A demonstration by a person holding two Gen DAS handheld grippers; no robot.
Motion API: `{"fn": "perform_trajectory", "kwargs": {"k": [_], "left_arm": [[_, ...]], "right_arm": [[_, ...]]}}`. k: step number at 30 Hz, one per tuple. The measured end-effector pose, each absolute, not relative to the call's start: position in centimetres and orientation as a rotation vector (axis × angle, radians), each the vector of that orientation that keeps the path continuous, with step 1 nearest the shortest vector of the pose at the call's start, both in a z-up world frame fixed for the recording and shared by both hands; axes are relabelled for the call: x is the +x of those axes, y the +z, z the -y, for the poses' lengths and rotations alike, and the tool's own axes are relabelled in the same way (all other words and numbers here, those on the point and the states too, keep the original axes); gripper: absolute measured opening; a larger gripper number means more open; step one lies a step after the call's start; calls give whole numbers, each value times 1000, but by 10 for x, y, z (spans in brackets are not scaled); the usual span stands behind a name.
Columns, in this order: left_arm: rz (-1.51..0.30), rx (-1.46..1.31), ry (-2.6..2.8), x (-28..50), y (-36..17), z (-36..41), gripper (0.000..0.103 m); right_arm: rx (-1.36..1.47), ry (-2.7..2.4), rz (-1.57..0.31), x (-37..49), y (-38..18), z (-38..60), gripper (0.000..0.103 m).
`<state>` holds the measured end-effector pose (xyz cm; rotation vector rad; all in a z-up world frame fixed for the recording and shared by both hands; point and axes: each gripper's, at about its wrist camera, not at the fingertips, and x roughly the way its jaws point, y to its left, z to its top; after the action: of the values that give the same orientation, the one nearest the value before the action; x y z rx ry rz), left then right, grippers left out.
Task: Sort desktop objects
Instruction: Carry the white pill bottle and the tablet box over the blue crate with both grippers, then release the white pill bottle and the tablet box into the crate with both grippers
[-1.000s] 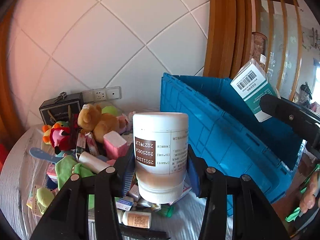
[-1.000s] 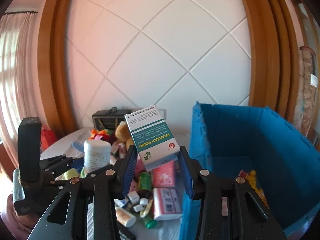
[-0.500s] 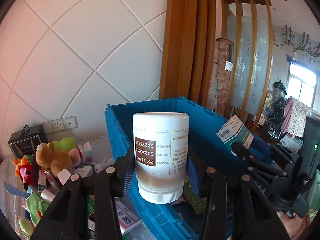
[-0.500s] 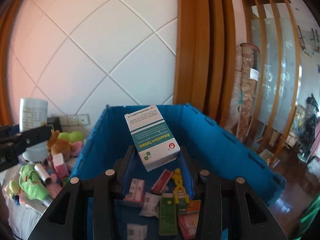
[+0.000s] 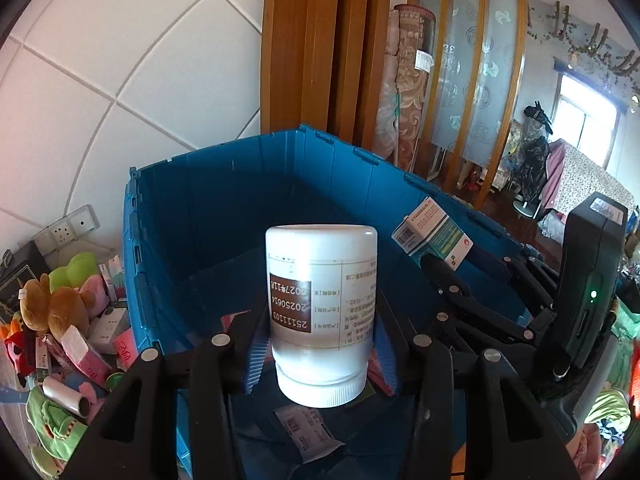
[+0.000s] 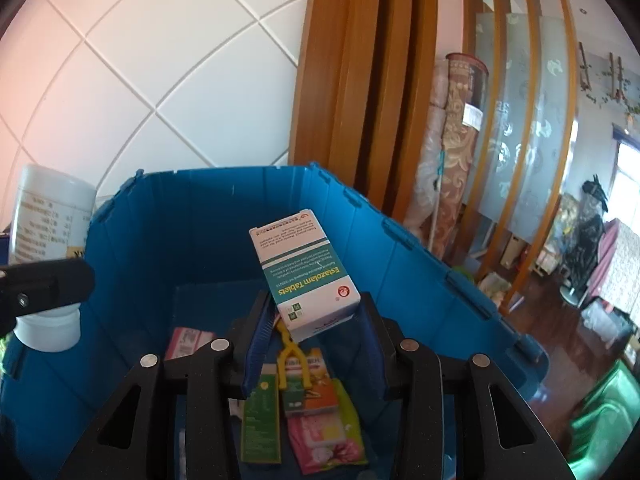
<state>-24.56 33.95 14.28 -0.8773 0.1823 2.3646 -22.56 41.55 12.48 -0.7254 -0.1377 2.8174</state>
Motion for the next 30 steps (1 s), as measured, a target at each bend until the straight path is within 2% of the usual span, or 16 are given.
{"fn": "perform_trajectory", "kwargs": {"k": [12,15,18,27,30], "left_arm": [[-282,-934,2384,-249,127,-350,46],[-280,-932,2382,-247,125,-349,49],[-261,-945,2380,-250,124,-348,58],[-262,-944,2373,-251,124,-349,59],[-255,-945,2372,-252,124,-349,59]], "right_arm": [[-751,2794,136,-233,116,-420,41],[-767,2790,144,-235,115,-420,41],[-770,2777,162,-237,114,-420,41],[-778,2739,200,-240,112,-417,42],[-775,2725,209,-240,112,-416,45]]}}
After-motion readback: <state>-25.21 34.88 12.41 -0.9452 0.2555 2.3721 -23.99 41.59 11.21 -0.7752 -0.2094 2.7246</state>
